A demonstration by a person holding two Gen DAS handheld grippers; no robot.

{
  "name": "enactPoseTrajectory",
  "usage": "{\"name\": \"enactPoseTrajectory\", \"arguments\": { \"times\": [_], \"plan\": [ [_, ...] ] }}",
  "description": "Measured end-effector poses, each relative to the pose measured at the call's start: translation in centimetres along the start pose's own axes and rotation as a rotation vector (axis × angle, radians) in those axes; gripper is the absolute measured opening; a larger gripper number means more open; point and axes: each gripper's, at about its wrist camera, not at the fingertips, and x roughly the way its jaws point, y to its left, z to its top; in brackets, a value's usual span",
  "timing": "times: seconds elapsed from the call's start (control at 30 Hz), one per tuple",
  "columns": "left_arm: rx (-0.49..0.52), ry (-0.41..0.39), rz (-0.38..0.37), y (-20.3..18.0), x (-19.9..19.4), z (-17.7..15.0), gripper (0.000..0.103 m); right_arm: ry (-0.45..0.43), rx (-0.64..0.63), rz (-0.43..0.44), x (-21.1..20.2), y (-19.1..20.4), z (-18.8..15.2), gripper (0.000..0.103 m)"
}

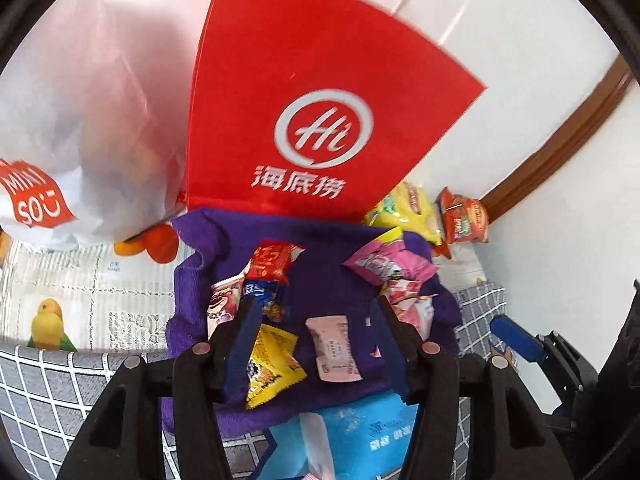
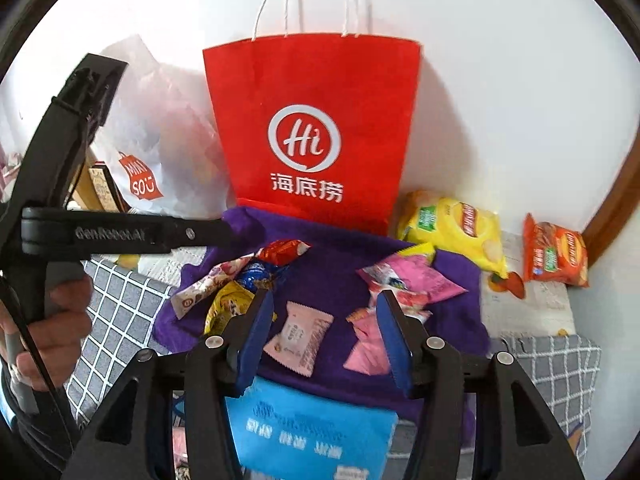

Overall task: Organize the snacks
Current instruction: 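Move both open grippers back to the remaining snacks on the bed cover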

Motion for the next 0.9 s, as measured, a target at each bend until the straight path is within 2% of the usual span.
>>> {"name": "enactPoseTrajectory", "arguments": {
  "times": [0.3,0.4,0.47,0.63,0.9],
  "plan": [
    [0.064,-0.08,-0.019,-3.0,-4.6,-2.1,0.06,-0.038,0.022,-0.059,-5.1,-0.5,-3.1,0.056],
    [0.079,-0.053,0.004,-3.0,-5.0,-3.7,0.06,-0.064,0.036,-0.104,-6.4,-0.6,-4.3,0.057],
    [0.075,-0.042,0.021,-2.6,-5.4,-4.8,0.06,-0.05,0.051,-0.127,-6.6,-0.5,-5.1,0.057],
    [0.025,-0.019,0.04,-0.8,-6.1,-7.4,0.06,0.016,0.109,-0.041,-6.4,-0.2,-7.4,0.057],
    [-0.01,-0.004,0.08,1.3,-7.8,-11.3,0.06,0.09,0.072,0.098,-5.7,4.4,-12.1,0.062]
  ]
}}
